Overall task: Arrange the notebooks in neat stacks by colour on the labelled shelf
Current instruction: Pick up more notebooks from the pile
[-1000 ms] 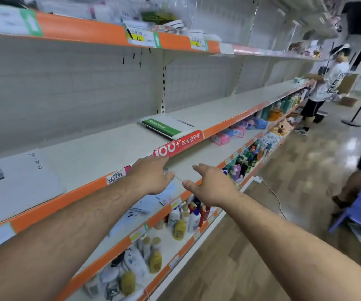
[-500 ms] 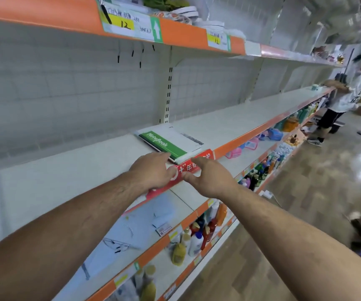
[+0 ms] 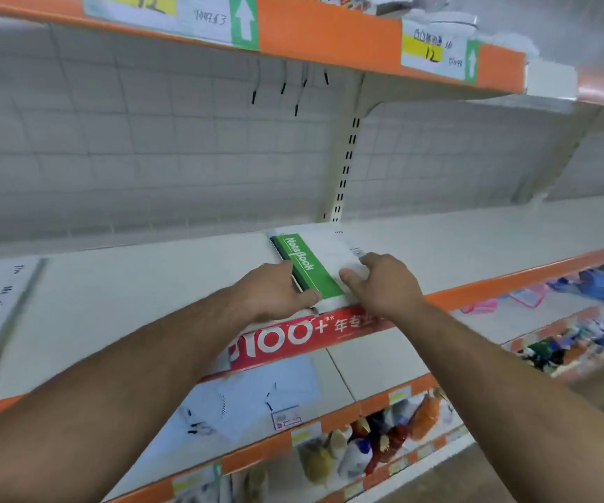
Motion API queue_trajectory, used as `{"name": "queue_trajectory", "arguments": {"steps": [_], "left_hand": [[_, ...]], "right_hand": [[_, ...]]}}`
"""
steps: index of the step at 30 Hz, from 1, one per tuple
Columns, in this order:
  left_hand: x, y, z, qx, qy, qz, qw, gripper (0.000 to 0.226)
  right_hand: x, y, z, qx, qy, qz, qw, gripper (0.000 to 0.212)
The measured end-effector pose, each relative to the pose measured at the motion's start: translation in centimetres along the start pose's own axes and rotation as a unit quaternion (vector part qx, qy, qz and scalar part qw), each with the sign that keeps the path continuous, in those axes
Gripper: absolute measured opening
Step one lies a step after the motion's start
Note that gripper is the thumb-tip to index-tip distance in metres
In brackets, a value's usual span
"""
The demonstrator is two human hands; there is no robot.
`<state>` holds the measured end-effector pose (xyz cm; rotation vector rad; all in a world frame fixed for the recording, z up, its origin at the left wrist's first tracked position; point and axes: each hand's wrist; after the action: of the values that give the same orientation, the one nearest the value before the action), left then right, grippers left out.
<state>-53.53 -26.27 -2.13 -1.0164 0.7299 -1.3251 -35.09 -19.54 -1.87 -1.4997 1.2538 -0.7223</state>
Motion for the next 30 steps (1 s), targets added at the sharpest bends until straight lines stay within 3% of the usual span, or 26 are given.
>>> {"name": "queue_trajectory", "arguments": {"steps": [5, 8, 12, 17, 21, 25, 30], "left_hand": [[-1.1, -0.4, 2.0, -0.004, -0.094, -0.011, 0.995, 0.058], [-1.9, -0.1, 2.2, -0.014, -0.154, 0.005, 0.988, 0.054], [-2.4, 0.3, 3.1, -0.018, -0.189, -0.001, 0.982, 0.043], [-3.0, 0.4, 4.3, -0.023, -0.216, -0.006, 0.976, 0.042], [-3.2, 0.6, 4.2, -0.029, -0.231, 0.014, 0.972, 0.046], [-3.3, 0.8, 3.9, -0.021, -0.243, 0.025, 0.969, 0.055], [-3.4, 1.1, 4.0, -0.014, -0.243, 0.024, 0.970, 0.051]], "right_hand": [[-4.7, 0.4, 2.1, 0.020, -0.037, -0.095, 0.995, 0.074], [-6.3, 0.2, 2.6, 0.022, -0.057, -0.133, 0.989, 0.060], [-7.9, 0.2, 3.3, -0.033, -0.062, -0.159, 0.985, 0.056], [-9.2, 0.9, 4.4, -0.099, -0.054, -0.156, 0.981, 0.072], [-10.1, 1.1, 5.0, -0.098, -0.069, -0.157, 0.980, 0.042], [-11.1, 1.0, 5.4, -0.120, -0.052, -0.144, 0.981, 0.032], [-11.8, 1.1, 5.9, -0.152, -0.041, -0.138, 0.978, 0.024]]}}
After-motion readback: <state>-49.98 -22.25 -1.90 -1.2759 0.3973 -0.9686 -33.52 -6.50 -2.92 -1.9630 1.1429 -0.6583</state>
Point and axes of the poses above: each hand's wrist, its own x-axis away from the middle knuckle, its own y-axis out of the palm, z = x × y, and after that the axes turned 2 degrees about -y, right-handed
